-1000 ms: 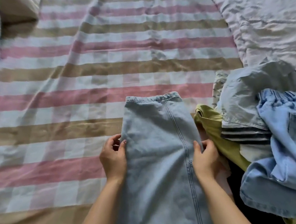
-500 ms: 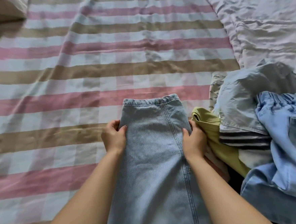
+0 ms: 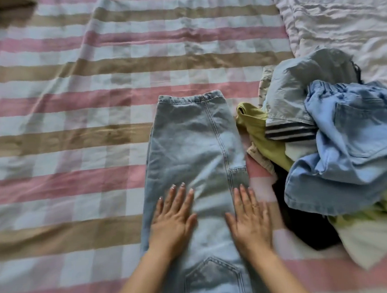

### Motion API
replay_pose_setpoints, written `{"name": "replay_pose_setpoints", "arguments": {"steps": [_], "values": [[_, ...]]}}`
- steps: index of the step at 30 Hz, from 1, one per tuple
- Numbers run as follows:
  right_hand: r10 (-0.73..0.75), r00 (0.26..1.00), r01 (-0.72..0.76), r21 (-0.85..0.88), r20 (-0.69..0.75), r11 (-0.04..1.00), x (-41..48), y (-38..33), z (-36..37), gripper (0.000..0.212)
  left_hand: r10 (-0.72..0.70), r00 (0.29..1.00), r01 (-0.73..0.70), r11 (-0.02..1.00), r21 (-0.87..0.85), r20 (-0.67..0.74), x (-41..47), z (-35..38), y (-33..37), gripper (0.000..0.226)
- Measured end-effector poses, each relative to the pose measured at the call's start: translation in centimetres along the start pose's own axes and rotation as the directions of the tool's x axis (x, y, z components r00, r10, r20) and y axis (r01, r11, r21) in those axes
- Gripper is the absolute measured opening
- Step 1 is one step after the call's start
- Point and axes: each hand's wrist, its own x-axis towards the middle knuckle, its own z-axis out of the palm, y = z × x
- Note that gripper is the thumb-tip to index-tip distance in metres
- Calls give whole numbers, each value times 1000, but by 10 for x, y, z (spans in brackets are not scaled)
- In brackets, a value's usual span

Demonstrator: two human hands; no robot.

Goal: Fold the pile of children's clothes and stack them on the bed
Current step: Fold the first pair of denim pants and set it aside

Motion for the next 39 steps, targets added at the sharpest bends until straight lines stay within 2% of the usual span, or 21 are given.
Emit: {"name": "replay_pose_setpoints", "arguments": {"steps": [3, 6, 9, 11, 15, 19, 22, 25, 27, 28, 29, 31, 33, 34, 35, 36, 39], "values": [[78, 997, -78, -11, 1, 997, -8, 15, 3, 62, -67, 998, 66, 997, 46, 7, -6, 3, -10, 62], [40, 999, -39, 83, -12, 996, -35, 17, -6, 59, -120, 990, 109, 984, -139, -70, -31, -7, 9, 52], [-76, 983, 127, 311, -170, 942, -90, 21, -12, 43, -61, 971, -41, 912, -409, -233, -89, -12, 24, 34], [-165, 952, 253, 363, -258, 897, -133, 27, -7, 32, -40, 954, -126, 845, -520, -297, -133, -8, 33, 25], [-216, 957, 283, 460, -194, 842, -199, 42, 12, 20, -80, 954, -121, 779, -616, -289, -203, 15, 38, 17], [-232, 961, 275, 507, -148, 817, -231, 54, 29, 22, -45, 967, -113, 806, -581, -250, -247, 39, 27, 25], [-247, 963, 269, 490, -111, 829, -239, 64, 42, 48, 8, 976, -121, 850, -513, -217, -267, 54, 15, 31], [-296, 953, 302, 334, -68, 893, -243, 70, 54, 64, 130, 970, -200, 907, -370, -207, -275, 70, 3, 36], [-314, 948, 316, 219, -46, 923, -246, 70, 62, 75, 184, 965, -228, 943, -243, -189, -277, 78, 0, 61], [-316, 948, 319, 191, -48, 928, -246, 69, 64, 79, 168, 971, -206, 950, -233, -172, -275, 79, 0, 73], [-315, 946, 323, 173, -73, 930, -244, 67, 66, 79, 140, 972, -182, 956, -228, -190, -271, 79, 1, 76], [-301, 943, 324, 177, -145, 929, -236, 64, 65, 65, 110, 956, -169, 964, -205, -272, -262, 75, 3, 54], [-327, 925, 364, 208, -192, 908, -229, 63, 57, 41, 113, 943, -176, 968, -181, -312, -253, 65, 1, 16], [-344, 918, 386, 243, -199, 890, -226, 63, 50, 27, 107, 945, -176, 963, -205, -309, -249, 58, 0, 16], [-352, 915, 398, 293, -198, 869, -225, 63, 41, 15, 92, 953, -174, 948, -269, -290, -247, 52, -2, 23], [-339, 922, 386, 360, -189, 850, -223, 62, 33, 12, 50, 962, -153, 912, -380, -267, -245, 45, -1, 26], [-240, 964, 261, 607, -117, 751, -209, 54, 8, 7, -94, 977, -78, 668, -740, -189, -234, 23, 2, 17]]}}
